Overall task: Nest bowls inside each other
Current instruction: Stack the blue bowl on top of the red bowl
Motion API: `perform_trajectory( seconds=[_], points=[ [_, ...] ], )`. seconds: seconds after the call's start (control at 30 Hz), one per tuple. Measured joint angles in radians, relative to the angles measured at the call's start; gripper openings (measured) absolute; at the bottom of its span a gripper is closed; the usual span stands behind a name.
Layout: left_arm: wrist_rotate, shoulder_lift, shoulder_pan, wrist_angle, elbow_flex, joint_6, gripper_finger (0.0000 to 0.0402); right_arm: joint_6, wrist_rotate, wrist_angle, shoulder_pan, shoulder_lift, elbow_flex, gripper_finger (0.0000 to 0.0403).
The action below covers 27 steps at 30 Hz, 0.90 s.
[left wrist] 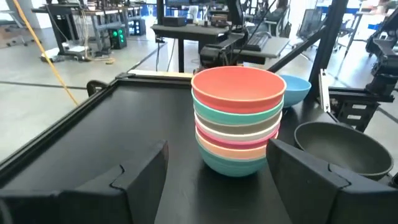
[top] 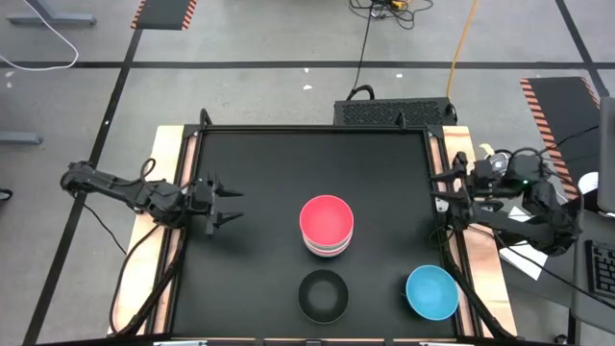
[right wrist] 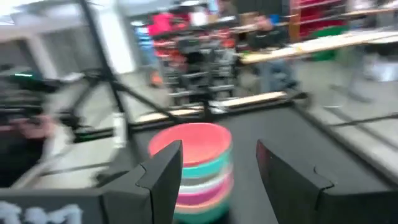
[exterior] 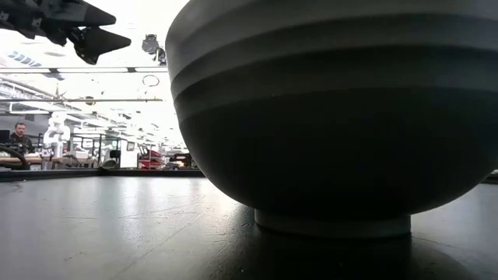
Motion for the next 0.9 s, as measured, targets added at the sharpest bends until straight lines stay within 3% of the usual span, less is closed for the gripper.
perform_trajectory(
  seconds=[0.13, 0.43, 0.8, 0.9],
  points=[
    [0.000, -0.002, 0.000, -0.012, 0.000, -0.009, 0.0273, 0.025, -0.060, -0.020, -0.002, 0.012, -0.039, 0.0196],
    [0.000, -0.002, 0.000, 0.014, 0.001, -0.012, 0.0273, -0.103, -0.250, -0.234, 0.000, 0.070, -0.058, 0.0196],
    [0.000, -0.002, 0.000, 0.026, 0.004, -0.032, 0.0273, 0.009, -0.254, -0.595, 0.000, 0.070, -0.070, 0.0196],
    [0.000, -0.002, 0.000, 0.030, 0.004, -0.042, 0.0273, 0.075, -0.389, -0.575, 0.000, 0.070, -0.070, 0.0196]
  ],
)
